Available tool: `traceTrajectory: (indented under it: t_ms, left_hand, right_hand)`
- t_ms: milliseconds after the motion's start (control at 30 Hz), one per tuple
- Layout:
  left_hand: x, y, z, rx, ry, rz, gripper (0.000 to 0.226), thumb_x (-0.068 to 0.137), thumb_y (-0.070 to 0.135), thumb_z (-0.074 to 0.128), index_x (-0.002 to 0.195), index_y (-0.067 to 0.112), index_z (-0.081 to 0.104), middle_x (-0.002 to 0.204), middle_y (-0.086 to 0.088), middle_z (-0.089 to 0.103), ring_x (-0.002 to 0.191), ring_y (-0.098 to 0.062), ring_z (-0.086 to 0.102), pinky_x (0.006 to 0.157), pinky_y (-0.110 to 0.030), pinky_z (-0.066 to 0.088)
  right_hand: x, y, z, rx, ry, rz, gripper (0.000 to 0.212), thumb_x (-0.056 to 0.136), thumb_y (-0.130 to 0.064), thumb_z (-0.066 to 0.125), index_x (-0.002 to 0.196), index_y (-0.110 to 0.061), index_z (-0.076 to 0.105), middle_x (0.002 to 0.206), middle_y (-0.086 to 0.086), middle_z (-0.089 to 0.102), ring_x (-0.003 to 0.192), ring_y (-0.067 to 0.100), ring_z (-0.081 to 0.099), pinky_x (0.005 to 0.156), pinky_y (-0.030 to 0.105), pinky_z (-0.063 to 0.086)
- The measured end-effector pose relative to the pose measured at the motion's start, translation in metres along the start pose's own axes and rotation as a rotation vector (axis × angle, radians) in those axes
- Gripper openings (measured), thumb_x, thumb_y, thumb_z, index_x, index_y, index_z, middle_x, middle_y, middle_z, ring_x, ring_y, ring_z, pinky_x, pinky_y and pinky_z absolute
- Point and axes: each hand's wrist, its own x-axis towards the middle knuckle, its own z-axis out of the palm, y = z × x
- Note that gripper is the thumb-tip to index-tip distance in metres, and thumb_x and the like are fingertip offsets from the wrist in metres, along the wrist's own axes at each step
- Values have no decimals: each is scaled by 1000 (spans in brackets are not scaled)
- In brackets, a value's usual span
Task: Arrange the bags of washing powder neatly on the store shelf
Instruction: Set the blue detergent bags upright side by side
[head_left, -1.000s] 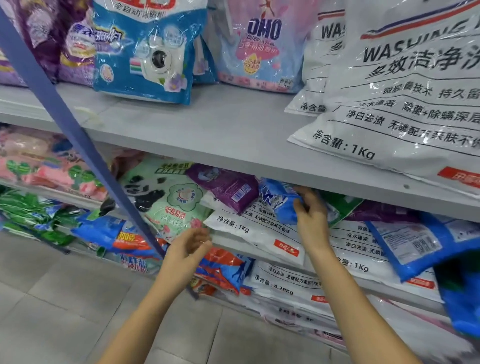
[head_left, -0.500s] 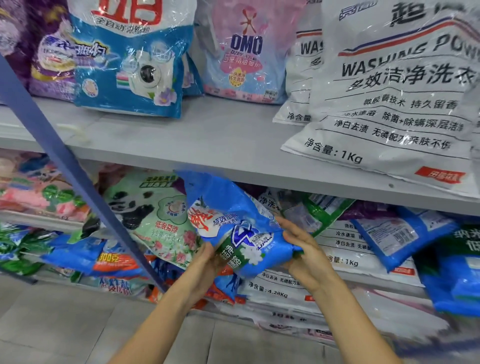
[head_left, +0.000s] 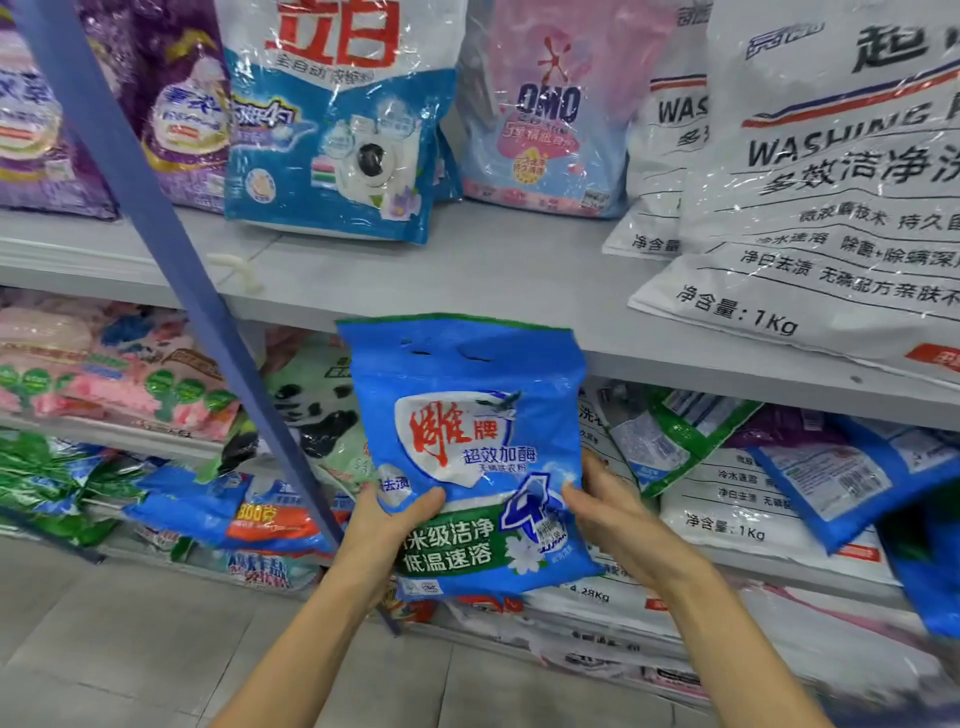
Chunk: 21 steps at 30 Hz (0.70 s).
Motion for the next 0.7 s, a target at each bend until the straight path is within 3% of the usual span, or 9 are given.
traceTrajectory:
  t_ms: [67, 100, 233, 267, 333, 400, 467, 567, 700]
  left_hand:
    - [-8, 11, -7, 80, 12, 87, 97, 27, 56, 90, 109, 13, 62, 103, -7, 72, 95, -28, 68, 82, -45, 53]
    - [-13, 17, -10, 118, 11, 123, 91, 29, 56, 89, 106, 15, 62, 101, -4, 73, 95, -27, 68, 82, -44, 54]
    - [-30, 43, -25, 228, 17, 270, 68, 37, 43, 83, 98, 26, 59, 92, 13, 73, 87, -10, 69, 68, -21, 55]
    - [-34, 51, -28, 253, 26, 309, 69, 38, 42, 83, 100, 29, 58, 94, 17, 72, 88, -6, 68, 69, -17, 53]
    - [-38, 71, -33, 313, 52, 403, 68, 44, 34, 86, 104, 30, 55, 95, 25, 69, 89, 3, 66, 69, -10, 50]
    - [-40, 93, -35, 354, 72, 492, 61, 55, 19, 83, 106, 31, 52, 93, 34, 66, 87, 12, 63, 67, -5, 47]
    - [-39, 114, -36, 385, 95, 570, 59, 62, 10, 83, 105, 32, 50, 90, 37, 64, 84, 15, 61, 66, -3, 45]
    - [-39, 145, -40, 392, 138, 646, 47, 69, -1, 78, 98, 27, 53, 84, 19, 67, 73, 13, 60, 60, -4, 44]
    - [-47, 177, -51, 404, 162, 733, 33, 73, 4, 74, 91, 24, 56, 84, 12, 65, 66, 10, 61, 56, -6, 44]
  right_hand:
    - [6, -6, 19, -146, 82, -81, 35, 76, -35, 63, 109, -31, 51, 104, -17, 65, 94, -3, 65, 69, 11, 49]
    - [9, -8, 27, -155, 130, -140, 30, 75, -33, 60, 105, -31, 53, 103, -18, 64, 93, -4, 64, 70, 12, 49]
    - [19, -21, 56, -93, 317, -362, 12, 80, -29, 58, 92, -29, 59, 89, -20, 68, 82, -7, 64, 78, 18, 51]
    - [22, -27, 61, -92, 318, -396, 12, 80, -36, 60, 88, -28, 63, 85, -18, 70, 83, -3, 65, 80, 23, 52]
    - [26, -43, 69, -65, 264, -438, 38, 65, -60, 69, 86, -28, 72, 89, -11, 73, 91, 11, 67, 86, 35, 54]
    - [29, -65, 77, -48, 215, -461, 50, 52, -70, 72, 88, -35, 73, 96, -7, 73, 97, 19, 67, 87, 39, 53]
    - [33, -89, 88, -34, 193, -502, 42, 59, -61, 73, 87, -30, 74, 94, -6, 74, 93, 18, 68, 85, 39, 54]
    - [35, -128, 105, 80, 173, -564, 18, 73, -29, 65, 87, -20, 68, 84, -6, 74, 80, 11, 70, 80, 33, 56]
    - [40, -168, 129, 185, 140, -630, 66, 43, -46, 85, 103, -24, 66, 108, -4, 70, 102, 14, 65, 88, 33, 53]
